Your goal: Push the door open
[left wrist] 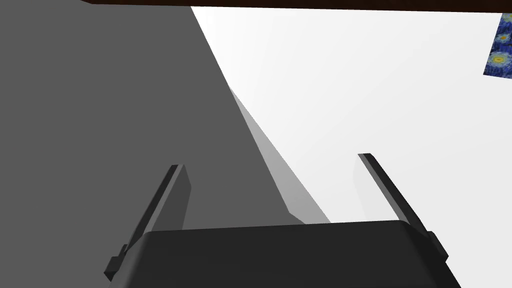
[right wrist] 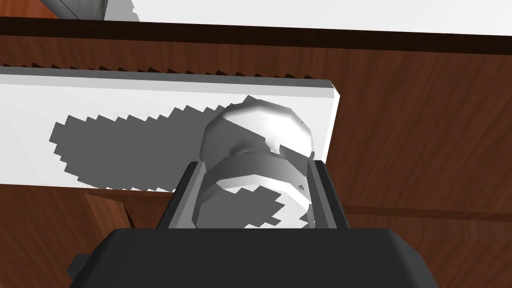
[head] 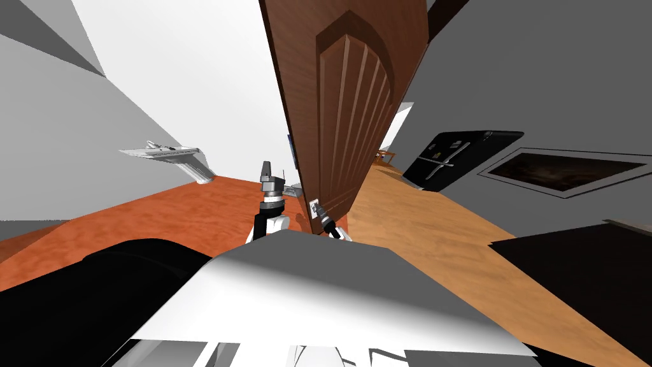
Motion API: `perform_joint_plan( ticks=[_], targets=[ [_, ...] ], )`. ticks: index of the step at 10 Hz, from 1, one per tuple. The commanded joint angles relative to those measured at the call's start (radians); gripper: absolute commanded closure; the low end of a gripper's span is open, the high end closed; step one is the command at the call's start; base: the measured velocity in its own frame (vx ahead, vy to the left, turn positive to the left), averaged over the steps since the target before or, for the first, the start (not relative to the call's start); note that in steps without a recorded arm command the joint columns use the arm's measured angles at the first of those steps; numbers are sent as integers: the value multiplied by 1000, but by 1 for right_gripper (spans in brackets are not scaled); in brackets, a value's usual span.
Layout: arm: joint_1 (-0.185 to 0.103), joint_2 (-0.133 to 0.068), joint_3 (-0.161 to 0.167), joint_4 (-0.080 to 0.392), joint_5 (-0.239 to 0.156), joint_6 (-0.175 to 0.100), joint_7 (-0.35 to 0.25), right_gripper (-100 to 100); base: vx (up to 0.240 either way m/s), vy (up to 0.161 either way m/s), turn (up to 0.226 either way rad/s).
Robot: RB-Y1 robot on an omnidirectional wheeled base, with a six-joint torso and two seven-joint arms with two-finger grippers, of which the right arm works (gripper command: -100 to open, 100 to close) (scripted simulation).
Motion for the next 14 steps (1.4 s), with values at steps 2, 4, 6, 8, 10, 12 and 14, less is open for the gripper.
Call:
perform_joint_plan(
  ticks=[2, 4, 6, 8, 10, 12, 14],
  targets=[
    [12, 31, -13, -5, -5, 7, 17, 100, 73, 211, -225],
    [18, 37, -8, -7, -3, 7, 20, 100, 21, 164, -112],
    [11, 5, -38, -6, -11, 7, 25, 100, 81, 153, -58],
    [7, -7, -61, -3, -17, 7, 29, 100, 73, 185, -61],
    [3, -10, -86, 1, -23, 7, 32, 100, 66, 198, -80],
    [-2, 0, -110, 4, -29, 7, 36, 100, 89, 222, -80],
    [-6, 25, -136, 8, -35, 8, 40, 100, 45, 189, -82]
  ],
)
